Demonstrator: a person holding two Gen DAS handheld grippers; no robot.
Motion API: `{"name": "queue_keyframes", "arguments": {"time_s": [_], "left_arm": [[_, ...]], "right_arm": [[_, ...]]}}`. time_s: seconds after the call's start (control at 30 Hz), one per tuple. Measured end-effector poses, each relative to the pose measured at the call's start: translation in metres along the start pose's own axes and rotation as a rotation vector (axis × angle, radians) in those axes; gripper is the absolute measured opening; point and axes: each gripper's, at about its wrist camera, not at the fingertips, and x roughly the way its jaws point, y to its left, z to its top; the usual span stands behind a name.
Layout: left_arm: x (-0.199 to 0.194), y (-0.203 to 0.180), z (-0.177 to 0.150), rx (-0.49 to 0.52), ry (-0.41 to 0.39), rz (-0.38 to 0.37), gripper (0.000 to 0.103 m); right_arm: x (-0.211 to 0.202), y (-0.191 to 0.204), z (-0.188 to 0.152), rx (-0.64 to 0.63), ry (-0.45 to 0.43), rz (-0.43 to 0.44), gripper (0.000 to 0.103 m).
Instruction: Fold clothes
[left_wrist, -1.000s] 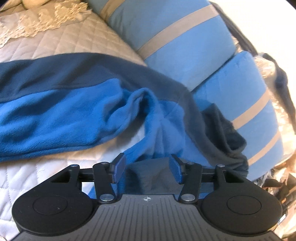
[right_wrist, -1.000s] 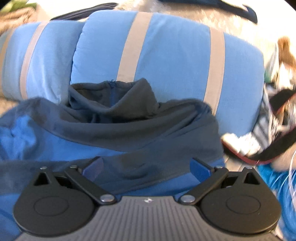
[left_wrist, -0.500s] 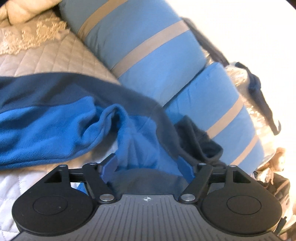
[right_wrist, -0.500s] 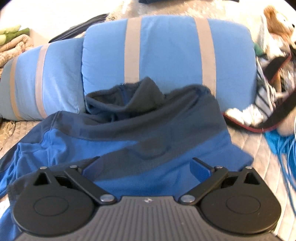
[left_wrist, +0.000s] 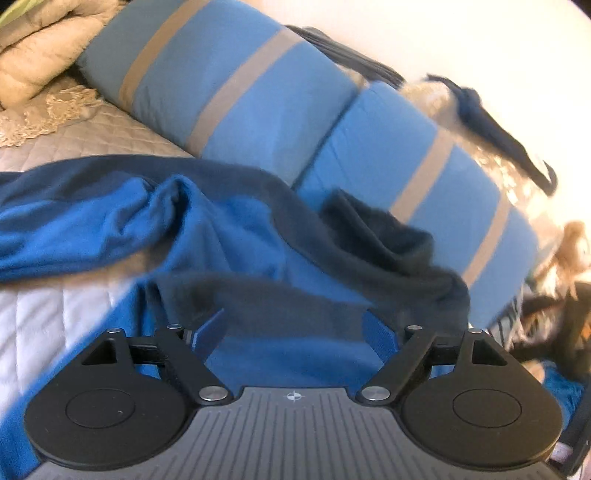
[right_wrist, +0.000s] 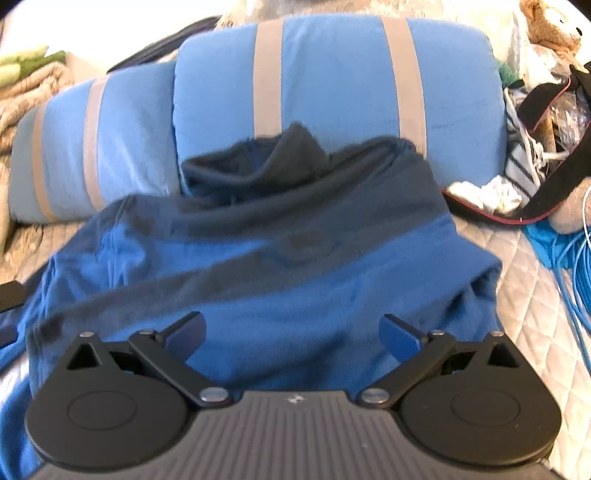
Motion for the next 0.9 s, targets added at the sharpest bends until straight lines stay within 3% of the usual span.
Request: {"name": "queue_keyframes", "arguments": {"time_s": [0.1,0.23,0.5,0.63,0.9], "left_arm": [[-0.016,-0.020,-0.001,0.055,0.019,0.018,0.083],[-0.046,-0.063,0.017,0.239,0.023,-0.059,0.091],[-0.075,-0.113,0.058,0.517,0.023,-0.113,0.096],[-0.090,-0.138,0.079,0.656,0.023,-0.140,0.096],[-0.082,-0.143,0.144,0.789,0.026,-0.136,0.096]], "right_arm": [[-0.014,-0.006,-0.011,0.014,0.004,0.020,0.103],[-0.040,-0.018,-0.020,0.048,-0.027,0.068,0.103],[-0.083,-0.048,-0.015,0.083,-0.093,0.104,0.103],[-0.107,-0.044,0.017,-0.024,-0.069,0.071,0.103],[-0.136,-0.048,0.121,-0.327,-0.076,0.192,0.103]]}}
